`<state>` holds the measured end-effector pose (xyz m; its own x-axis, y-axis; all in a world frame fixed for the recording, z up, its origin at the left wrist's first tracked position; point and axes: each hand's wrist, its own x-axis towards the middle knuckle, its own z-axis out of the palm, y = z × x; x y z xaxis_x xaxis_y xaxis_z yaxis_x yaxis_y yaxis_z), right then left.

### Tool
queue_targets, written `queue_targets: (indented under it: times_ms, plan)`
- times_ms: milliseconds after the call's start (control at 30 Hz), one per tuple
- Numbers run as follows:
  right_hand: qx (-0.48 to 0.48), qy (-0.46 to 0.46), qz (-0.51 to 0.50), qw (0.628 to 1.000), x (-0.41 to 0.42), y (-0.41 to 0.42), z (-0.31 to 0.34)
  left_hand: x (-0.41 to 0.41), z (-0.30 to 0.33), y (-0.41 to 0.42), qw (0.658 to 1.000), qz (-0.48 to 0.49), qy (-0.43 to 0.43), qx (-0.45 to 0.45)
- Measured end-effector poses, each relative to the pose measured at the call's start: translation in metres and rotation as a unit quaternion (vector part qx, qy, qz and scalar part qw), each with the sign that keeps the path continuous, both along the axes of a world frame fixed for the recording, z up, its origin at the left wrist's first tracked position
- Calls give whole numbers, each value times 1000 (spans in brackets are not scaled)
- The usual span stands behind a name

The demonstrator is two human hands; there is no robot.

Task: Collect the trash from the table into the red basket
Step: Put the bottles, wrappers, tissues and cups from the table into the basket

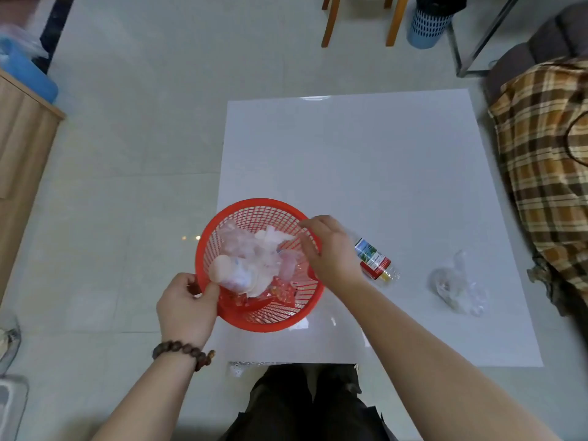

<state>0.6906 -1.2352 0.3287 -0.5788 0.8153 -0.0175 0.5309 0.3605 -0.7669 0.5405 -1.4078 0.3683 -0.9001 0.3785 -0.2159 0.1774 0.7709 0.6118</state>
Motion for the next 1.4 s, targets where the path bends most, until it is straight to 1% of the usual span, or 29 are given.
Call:
queue_targets:
  times_ms: [67,133,200,267,333,467,533,600,667,733,833,867,900,1000,1100,1167,1233,1333,1400]
  plan:
    - [-30,-39,-65,997,20,22,-22,-10,-2,-2,1000,16,9,-16]
    - [-87,-136,-89,983,36,43,-52,-17,-5,-3,999,26,16,-28]
    - [-124,-234,-68,962,46,60,-84,-21,-8,-4,999,31,20,-40]
    - [-123,-297,-33,947,48,71,-111,-23,-12,-5,998,29,24,-50]
    - [-125,-337,-13,933,49,77,-136,-23,-17,-7,998,25,21,-54]
    - [-150,-380,-22,912,50,76,-167,-25,-25,-10,999,24,17,-41]
    - [-155,-360,-38,919,48,74,-166,-26,-27,-12,999,28,14,-35]
    - [-166,-288,-81,940,44,72,-151,-27,-26,-12,999,33,11,-28]
    - [-157,-166,-141,963,39,70,-118,-28,-24,-10,999,34,11,-27]
    - [-126,-34,-186,974,31,65,-72,-28,-20,-5,999,34,8,-23]
    - [-92,133,-207,965,15,49,5,-25,-11,5,1000,21,1,-9]
    - [-93,170,-197,961,8,39,27,-24,-8,8,1000,18,-7,-3]
    - [-100,189,-180,960,0,29,45,-22,-4,12,1000,13,-14,3]
    - [-174,185,-106,961,-27,-7,71,-15,6,21,999,-7,-23,30]
    - [-224,145,-57,962,-48,-43,65,-6,16,27,998,-34,-16,49]
    - [-237,115,-61,963,-55,-58,52,0,23,29,997,-50,-17,60]
    - [-237,85,-88,964,-55,-64,42,4,27,28,995,-68,-21,72]
    - [-237,45,-138,961,-50,-63,34,8,28,25,992,-99,-26,75]
    - [-226,25,-147,963,-47,-59,33,10,26,24,991,-114,-28,70]
